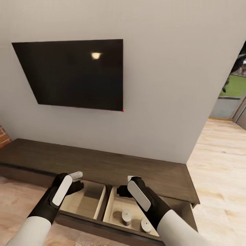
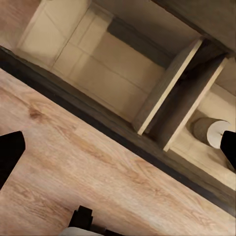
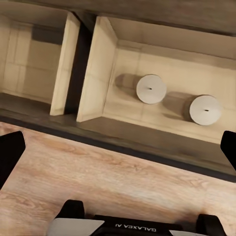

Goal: Place each of the two pumpkins and all three candles from the living room inside a cabinet in the living room (use any cabinet), then make sure every cabinet is closed, and position the cauldron so it is next to a table in the living room.

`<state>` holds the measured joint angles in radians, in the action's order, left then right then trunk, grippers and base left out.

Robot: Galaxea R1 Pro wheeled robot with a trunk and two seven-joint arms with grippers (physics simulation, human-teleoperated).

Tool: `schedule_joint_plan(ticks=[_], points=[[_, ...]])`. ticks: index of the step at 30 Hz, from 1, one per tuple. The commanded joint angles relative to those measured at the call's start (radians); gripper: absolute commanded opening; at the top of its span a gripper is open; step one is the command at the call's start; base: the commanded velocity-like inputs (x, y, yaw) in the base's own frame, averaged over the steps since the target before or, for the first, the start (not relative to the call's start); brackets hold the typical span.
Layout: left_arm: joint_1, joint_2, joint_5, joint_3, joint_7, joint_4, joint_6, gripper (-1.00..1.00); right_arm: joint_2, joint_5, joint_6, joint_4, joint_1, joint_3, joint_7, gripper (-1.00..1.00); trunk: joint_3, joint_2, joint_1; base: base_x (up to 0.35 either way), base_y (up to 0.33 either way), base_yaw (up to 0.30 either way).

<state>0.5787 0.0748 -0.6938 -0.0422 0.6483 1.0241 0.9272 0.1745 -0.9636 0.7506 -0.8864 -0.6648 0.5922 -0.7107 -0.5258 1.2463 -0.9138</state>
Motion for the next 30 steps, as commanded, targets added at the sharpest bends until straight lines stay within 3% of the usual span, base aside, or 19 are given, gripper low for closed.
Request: schedule_joint_plan(ticks=[1, 5, 9, 30], points=[[0.000, 0.006, -0.012, -0.003, 0.010, 0.001, 0.001, 1.00, 0.000, -0.009, 0.001, -0.001, -0.001, 0.001, -0.010, 1.00, -0.001, 0.001, 0.000, 0.000, 0.000, 0.290], [0.000, 0.032, -0.013, 0.009, 0.010, 0.001, 0.001, 1.00, 0.000, -0.009, 0.000, 0.000, -0.001, 0.003, -0.010, 1.00, -0.001, 0.001, 0.000, 0.000, 0.000, 0.290], [0.000, 0.042, -0.014, 0.029, 0.010, 0.001, 0.001, 1.00, 0.000, -0.007, -0.001, 0.000, -0.001, 0.003, -0.010, 1.00, -0.001, 0.001, 0.000, 0.000, 0.000, 0.290], [0.000, 0.044, -0.013, 0.038, 0.010, 0.001, 0.001, 1.00, 0.000, -0.007, -0.002, -0.001, -0.001, 0.003, -0.010, 1.00, -0.001, 0.001, 0.000, 0.000, 0.000, 0.290]])
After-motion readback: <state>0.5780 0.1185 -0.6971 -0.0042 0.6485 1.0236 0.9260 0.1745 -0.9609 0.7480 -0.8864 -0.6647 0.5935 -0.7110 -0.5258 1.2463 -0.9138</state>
